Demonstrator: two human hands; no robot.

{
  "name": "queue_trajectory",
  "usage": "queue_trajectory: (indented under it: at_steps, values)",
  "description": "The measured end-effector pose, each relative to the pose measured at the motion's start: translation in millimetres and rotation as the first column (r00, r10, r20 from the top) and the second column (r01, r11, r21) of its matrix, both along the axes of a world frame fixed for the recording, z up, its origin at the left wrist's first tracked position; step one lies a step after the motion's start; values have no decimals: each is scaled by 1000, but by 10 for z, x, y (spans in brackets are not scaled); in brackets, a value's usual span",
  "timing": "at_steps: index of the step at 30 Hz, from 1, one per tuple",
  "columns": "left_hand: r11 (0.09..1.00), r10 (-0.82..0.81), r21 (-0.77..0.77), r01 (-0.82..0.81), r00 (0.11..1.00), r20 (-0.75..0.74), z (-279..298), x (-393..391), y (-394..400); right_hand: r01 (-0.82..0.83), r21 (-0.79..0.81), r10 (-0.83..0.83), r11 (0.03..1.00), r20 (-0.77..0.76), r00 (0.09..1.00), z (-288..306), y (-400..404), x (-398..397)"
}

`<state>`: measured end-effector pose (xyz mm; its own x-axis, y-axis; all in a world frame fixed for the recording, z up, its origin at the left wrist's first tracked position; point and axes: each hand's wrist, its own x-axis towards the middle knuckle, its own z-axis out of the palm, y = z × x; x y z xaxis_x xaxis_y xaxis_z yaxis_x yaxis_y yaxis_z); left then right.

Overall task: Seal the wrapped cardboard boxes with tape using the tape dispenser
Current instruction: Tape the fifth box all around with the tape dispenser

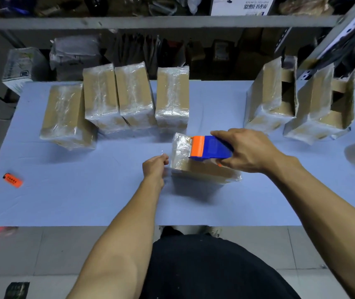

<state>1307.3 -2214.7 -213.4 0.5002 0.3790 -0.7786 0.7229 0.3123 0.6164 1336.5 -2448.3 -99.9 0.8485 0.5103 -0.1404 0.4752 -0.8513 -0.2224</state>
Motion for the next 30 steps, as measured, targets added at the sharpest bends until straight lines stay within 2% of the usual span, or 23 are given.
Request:
queue_trajectory:
  at_steps: [4,8,9,12,14,15,17,19,21,26,30]
  values:
    - [988,74,-126,-85,994,-85,-158,63,-165,42,-8,-42,999,6,999,-35,37,9]
    - [985,23,-163,-56,981,-193,-168,78,-144,54,-4,-54,999,26,998,-80,8,20]
    - [992,-15,-124,-9,982,-188,-180,86,-127,53,-4,-53,999,30,998,-85,2,24]
    - [987,-85,131,97,992,-89,-238,121,-25,63,1,-63,998,22,998,-70,-7,37]
    - [983,-128,142,119,990,56,-192,178,2,63,1,-63,998,13,998,-77,-13,45]
    - [974,-198,131,184,975,105,-131,212,-21,63,-2,-63,998,13,998,-80,-11,48]
    - [928,-364,143,343,916,167,-28,261,-129,65,-8,-65,998,19,998,-74,0,64]
    - [872,-477,231,432,857,198,2,270,-243,77,-4,-77,997,19,997,-65,29,77]
    - [831,-524,342,439,825,214,-13,247,-311,66,-5,-66,998,26,997,-70,40,85]
    - [810,-515,438,391,831,211,4,206,-308,22,-38,-22,999,1,1000,-42,26,89]
    - [733,-552,560,385,819,159,35,171,-309,59,-27,-60,998,-50,997,-11,-171,36]
